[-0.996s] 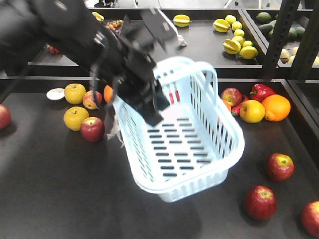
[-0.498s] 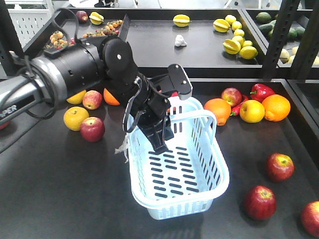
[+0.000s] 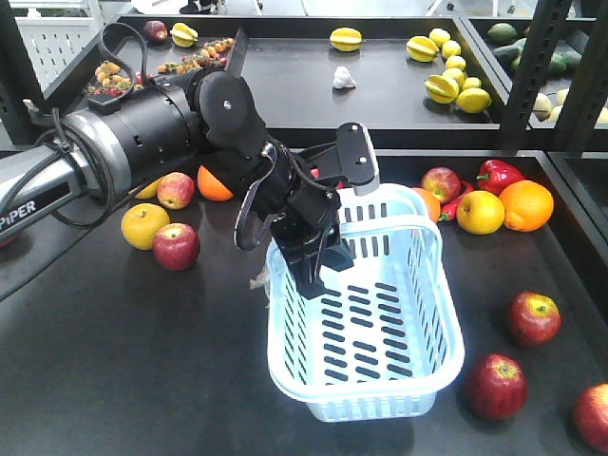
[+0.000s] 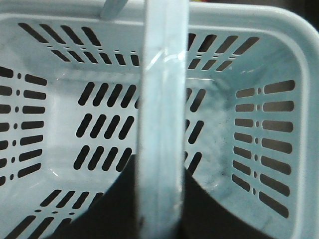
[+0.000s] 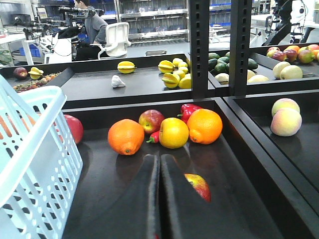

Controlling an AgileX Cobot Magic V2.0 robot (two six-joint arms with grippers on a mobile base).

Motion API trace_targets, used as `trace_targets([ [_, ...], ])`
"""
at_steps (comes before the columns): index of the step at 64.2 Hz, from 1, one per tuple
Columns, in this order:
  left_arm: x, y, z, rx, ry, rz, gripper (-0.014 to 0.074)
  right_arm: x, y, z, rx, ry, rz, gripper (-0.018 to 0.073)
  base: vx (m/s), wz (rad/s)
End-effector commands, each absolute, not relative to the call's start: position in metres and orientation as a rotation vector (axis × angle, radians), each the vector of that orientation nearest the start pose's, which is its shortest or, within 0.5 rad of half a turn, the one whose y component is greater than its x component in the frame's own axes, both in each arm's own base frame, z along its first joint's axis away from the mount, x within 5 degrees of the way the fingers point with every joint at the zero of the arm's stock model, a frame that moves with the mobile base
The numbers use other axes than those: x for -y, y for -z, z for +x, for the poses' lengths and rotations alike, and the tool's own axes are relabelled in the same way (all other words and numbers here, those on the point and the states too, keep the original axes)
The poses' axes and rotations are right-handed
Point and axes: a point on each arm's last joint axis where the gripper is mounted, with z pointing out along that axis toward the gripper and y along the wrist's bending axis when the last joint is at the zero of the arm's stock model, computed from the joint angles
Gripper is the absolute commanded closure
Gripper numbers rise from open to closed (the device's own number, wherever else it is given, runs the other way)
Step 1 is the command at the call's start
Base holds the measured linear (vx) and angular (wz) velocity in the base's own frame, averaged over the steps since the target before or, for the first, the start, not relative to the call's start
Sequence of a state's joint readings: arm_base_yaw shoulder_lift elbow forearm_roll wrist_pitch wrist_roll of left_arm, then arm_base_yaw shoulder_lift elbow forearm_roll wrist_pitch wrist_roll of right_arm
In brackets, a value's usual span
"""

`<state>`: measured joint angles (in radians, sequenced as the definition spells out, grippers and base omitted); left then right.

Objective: Pick three apples into basket with both arms
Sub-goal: 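Lower the basket with the left gripper onto the table among the apples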

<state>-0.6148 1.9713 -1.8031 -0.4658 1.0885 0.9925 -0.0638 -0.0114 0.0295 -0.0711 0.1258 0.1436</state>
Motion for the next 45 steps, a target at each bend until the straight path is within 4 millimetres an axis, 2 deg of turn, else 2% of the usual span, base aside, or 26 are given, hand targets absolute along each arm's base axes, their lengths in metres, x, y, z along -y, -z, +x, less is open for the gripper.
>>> trace_targets([
  [1, 0.281, -0.328, 0.33, -1.839, 0.504, 1.659, 0.0605, 0.004, -0.196, 0.056, -1.551, 0.01, 0.104, 0.0563, 0.0, 0.0],
  [10, 0.284, -0.317, 0.334, -1.862, 0.514, 1.672, 0.0605, 0.004, -0.196, 0.056, -1.551, 0.01, 0.104, 0.0563, 0.0, 0.0],
  [45, 0.285, -0.315, 0.339, -1.85, 0.467, 1.645, 0.0596, 0.004, -0.196, 0.056, -1.551, 0.01, 0.104, 0.0563, 0.0, 0.0],
])
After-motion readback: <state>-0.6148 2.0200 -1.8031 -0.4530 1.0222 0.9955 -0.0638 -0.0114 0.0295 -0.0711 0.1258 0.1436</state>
